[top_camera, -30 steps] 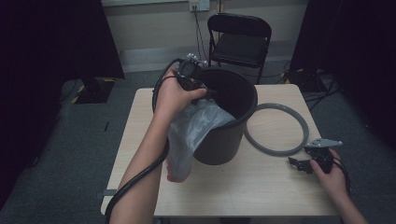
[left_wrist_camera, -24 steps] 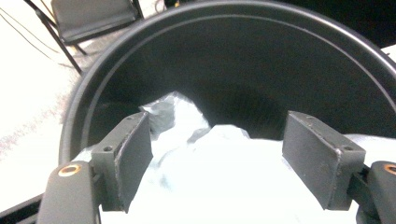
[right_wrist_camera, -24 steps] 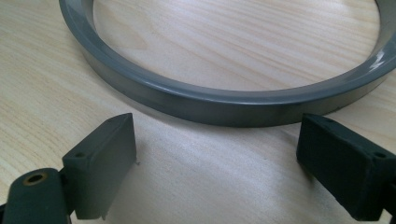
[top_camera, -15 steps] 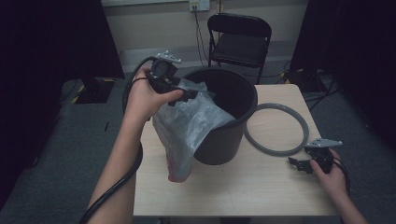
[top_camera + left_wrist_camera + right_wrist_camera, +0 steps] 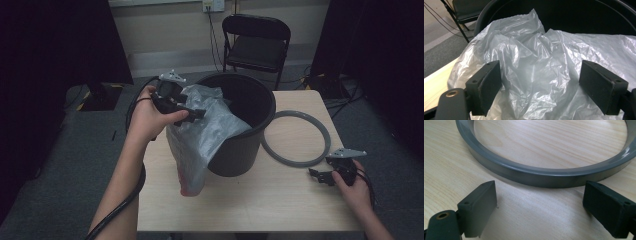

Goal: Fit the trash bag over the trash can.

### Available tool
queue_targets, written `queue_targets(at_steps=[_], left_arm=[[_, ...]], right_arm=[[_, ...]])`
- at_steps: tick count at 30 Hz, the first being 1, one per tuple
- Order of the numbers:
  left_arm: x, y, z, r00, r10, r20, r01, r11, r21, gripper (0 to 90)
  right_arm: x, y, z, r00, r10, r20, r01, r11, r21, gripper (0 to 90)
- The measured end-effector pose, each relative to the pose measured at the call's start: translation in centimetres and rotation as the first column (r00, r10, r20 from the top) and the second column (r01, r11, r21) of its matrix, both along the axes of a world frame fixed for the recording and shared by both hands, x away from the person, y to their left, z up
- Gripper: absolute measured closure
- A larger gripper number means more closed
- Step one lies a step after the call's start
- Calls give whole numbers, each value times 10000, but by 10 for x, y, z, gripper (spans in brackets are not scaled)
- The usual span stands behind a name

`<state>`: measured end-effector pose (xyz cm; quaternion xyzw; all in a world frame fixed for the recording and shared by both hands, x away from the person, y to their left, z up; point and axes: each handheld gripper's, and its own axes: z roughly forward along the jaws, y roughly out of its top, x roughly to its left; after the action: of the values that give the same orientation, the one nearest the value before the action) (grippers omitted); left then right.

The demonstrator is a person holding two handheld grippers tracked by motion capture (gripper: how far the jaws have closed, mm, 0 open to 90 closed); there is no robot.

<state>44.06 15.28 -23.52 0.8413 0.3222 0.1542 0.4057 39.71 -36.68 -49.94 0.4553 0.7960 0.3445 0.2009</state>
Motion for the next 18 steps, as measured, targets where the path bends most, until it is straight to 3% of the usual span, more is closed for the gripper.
queue_targets(at_steps=[4,7,10,18], left_arm=[[-2,-5,0,9996,-215,202,207,9990,404,176],[-6,-12,-2,9984,-564,48,559,9955,761,287],[-7,-19,-6,9964,-845,-85,849,9894,1181,330],[-5,-24,-10,9911,-1118,-728,1185,9884,947,550]], right_arm=[[0,0,0,10000,2,-1,-2,10000,0,113],[0,0,0,10000,4,3,-4,10000,0,113],[0,0,0,10000,3,2,-3,10000,0,113],[0,0,0,10000,4,2,-4,10000,1,112]])
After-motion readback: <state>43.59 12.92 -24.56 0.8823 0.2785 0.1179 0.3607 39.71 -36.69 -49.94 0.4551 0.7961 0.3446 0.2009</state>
